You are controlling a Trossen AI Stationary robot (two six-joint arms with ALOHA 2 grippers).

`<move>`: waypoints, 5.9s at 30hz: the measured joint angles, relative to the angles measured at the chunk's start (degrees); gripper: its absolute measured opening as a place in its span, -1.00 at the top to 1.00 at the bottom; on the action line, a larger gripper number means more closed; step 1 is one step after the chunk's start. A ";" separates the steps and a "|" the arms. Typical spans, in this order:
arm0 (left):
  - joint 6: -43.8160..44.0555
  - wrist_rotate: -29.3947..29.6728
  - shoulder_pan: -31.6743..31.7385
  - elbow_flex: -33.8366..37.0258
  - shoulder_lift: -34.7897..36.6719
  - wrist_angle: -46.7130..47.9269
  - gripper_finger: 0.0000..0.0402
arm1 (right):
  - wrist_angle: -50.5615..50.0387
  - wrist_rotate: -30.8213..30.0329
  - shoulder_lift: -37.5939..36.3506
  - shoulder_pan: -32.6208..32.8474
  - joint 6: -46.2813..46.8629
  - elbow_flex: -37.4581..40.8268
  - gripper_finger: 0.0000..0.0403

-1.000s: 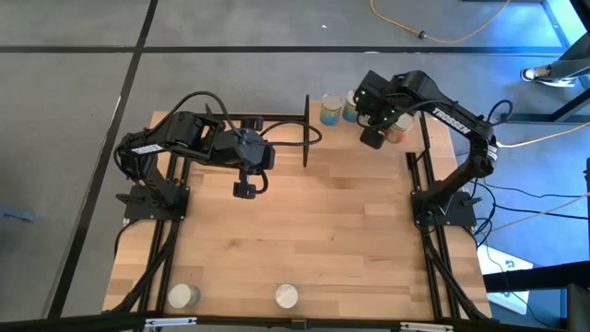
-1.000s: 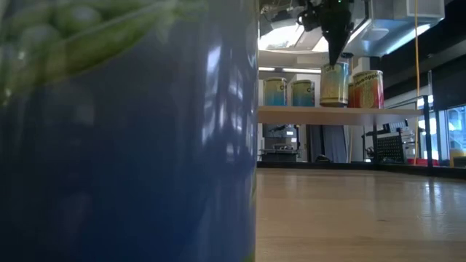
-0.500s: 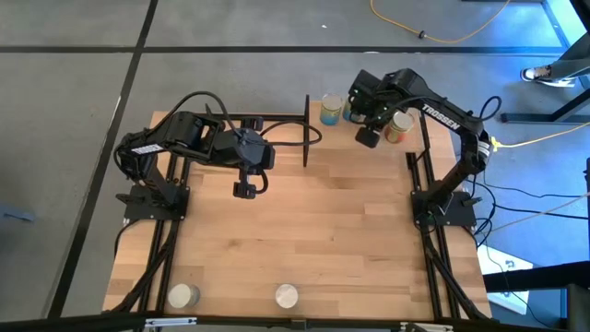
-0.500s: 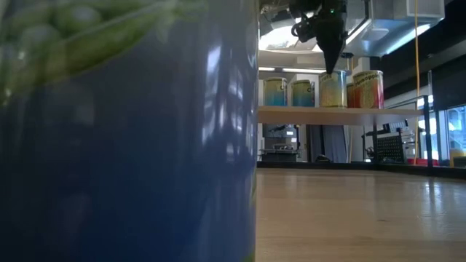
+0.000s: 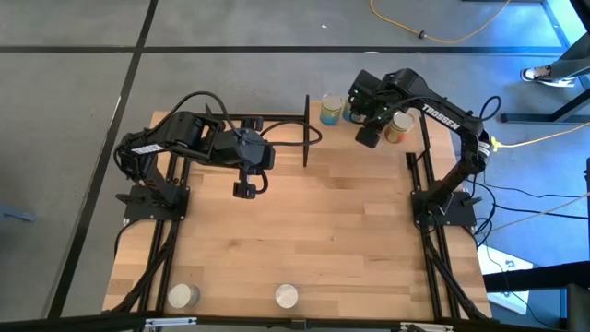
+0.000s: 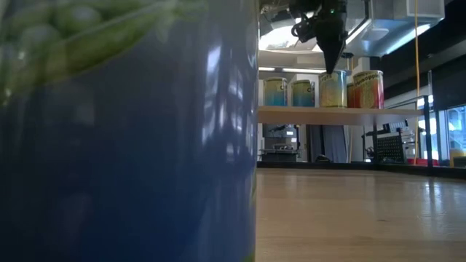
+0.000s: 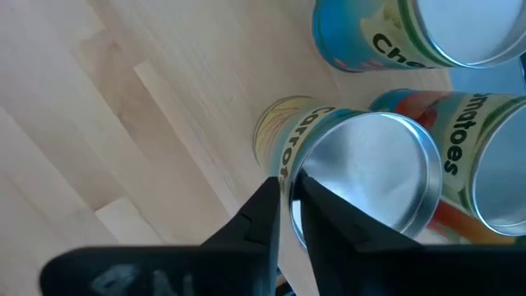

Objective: Pick and place cans onto a shelf
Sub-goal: Put the canned carrots on the shelf, then put the right canned peas on the shelf

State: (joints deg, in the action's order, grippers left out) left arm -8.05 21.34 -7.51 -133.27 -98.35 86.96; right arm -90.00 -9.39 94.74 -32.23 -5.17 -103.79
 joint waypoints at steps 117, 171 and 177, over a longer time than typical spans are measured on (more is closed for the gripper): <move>52.60 -23.06 -23.34 43.85 -14.67 -51.23 0.58 | -0.02 12.55 -16.29 17.91 -7.51 -5.16 0.70; 14.72 -18.99 11.26 -1.73 -14.72 -22.51 1.00 | -0.02 12.29 -23.83 17.92 -14.46 -5.14 0.70; 10.52 -22.82 18.23 -1.68 -14.78 -27.87 1.00 | -0.02 11.87 -24.48 17.90 -14.42 -5.14 0.70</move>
State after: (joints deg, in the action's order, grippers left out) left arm 2.46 -1.48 10.73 -134.96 -113.12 59.09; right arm -90.02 2.48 70.26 -14.33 -19.60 -108.92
